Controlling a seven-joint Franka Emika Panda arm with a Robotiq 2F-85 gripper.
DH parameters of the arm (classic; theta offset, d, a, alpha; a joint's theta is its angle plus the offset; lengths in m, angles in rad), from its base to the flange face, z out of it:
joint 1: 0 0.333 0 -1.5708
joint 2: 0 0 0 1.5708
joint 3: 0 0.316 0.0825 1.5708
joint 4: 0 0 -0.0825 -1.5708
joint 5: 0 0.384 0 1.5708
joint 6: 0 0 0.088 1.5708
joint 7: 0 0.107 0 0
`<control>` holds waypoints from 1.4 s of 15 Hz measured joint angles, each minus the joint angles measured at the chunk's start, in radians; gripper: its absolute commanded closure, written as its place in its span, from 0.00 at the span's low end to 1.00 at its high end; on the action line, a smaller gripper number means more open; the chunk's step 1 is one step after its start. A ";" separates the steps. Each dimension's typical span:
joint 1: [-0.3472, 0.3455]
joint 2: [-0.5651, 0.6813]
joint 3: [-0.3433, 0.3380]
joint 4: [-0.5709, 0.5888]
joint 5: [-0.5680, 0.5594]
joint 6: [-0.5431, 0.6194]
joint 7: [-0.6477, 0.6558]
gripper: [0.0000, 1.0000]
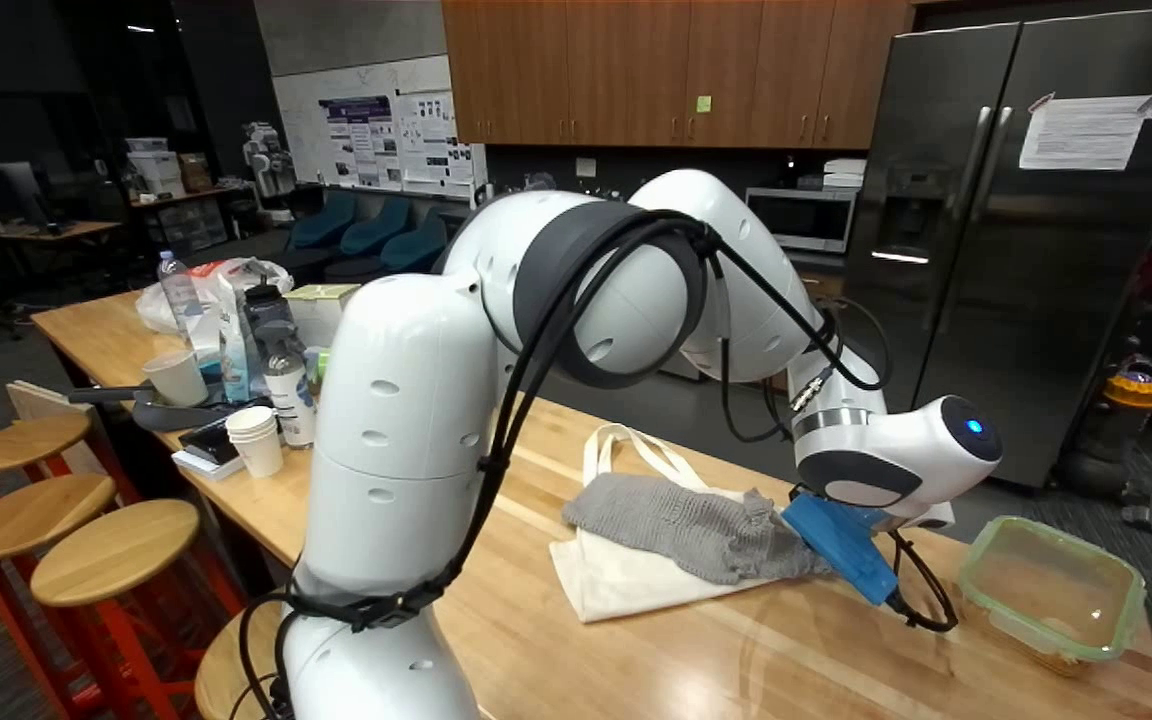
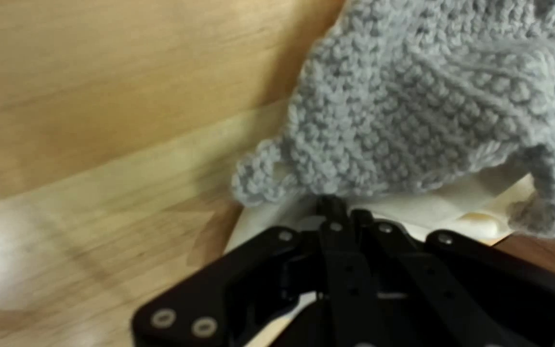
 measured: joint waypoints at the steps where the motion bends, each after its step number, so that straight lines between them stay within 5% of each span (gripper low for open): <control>1: -0.003 0.007 -0.001 0.010 0.000 -0.011 -0.001 0.99; 9: -0.020 0.030 -0.002 0.043 0.013 -0.062 -0.034 0.99; 21: 0.014 -0.067 -0.001 -0.106 0.048 0.080 -0.123 0.99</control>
